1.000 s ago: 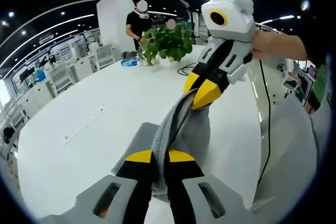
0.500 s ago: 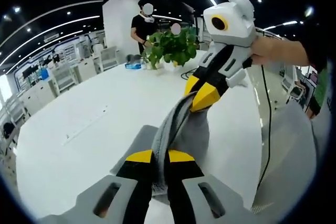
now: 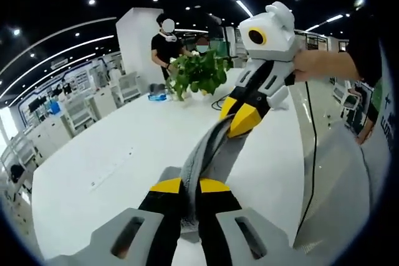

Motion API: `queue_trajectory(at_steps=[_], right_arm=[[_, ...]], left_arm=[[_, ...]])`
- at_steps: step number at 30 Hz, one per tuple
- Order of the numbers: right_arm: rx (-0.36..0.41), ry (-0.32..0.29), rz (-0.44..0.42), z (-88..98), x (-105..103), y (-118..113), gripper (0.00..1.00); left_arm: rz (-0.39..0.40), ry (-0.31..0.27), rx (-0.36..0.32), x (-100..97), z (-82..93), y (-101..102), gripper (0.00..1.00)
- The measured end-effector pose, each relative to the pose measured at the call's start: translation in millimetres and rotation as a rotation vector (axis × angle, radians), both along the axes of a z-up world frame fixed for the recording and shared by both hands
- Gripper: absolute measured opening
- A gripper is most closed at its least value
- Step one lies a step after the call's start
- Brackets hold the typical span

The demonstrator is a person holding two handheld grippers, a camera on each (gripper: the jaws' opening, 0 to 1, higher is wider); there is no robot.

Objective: Fold the towel on the table until its edges align and the towel forms a compact rectangular stack.

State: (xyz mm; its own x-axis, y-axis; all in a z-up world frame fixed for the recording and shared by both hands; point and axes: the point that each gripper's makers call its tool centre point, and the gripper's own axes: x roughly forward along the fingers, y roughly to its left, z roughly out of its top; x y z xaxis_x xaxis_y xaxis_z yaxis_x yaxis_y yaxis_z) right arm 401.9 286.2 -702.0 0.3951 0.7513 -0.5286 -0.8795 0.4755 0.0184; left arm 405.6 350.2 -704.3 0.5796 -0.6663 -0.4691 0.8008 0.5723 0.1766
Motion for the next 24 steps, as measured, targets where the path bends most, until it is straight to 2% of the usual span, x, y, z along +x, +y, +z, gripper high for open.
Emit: queue_trajectory(at_steps=[6,11,19,24], right_arm=[[0.010,-0.037,0.006,16.1,-12.8,-0.1,0.04],[0.016,-0.041,0.023,24.9,-27.8,2.9,0.04],[0.019,-0.027,0.044,30.9,-46.9,6.1,0.04],[0.027,-0.005,0.066,35.7,-57.5,9.9,0.04]], left_arm=[[-0.006,-0.036,-0.013,-12.9,19.2,0.0,0.08],[-0.011,-0.052,-0.020,-25.5,30.2,0.1,0.07],[-0.019,-0.053,-0.034,-45.1,38.7,3.8,0.07],[-0.021,-0.054,-0.046,-49.5,43.1,6.2,0.07]])
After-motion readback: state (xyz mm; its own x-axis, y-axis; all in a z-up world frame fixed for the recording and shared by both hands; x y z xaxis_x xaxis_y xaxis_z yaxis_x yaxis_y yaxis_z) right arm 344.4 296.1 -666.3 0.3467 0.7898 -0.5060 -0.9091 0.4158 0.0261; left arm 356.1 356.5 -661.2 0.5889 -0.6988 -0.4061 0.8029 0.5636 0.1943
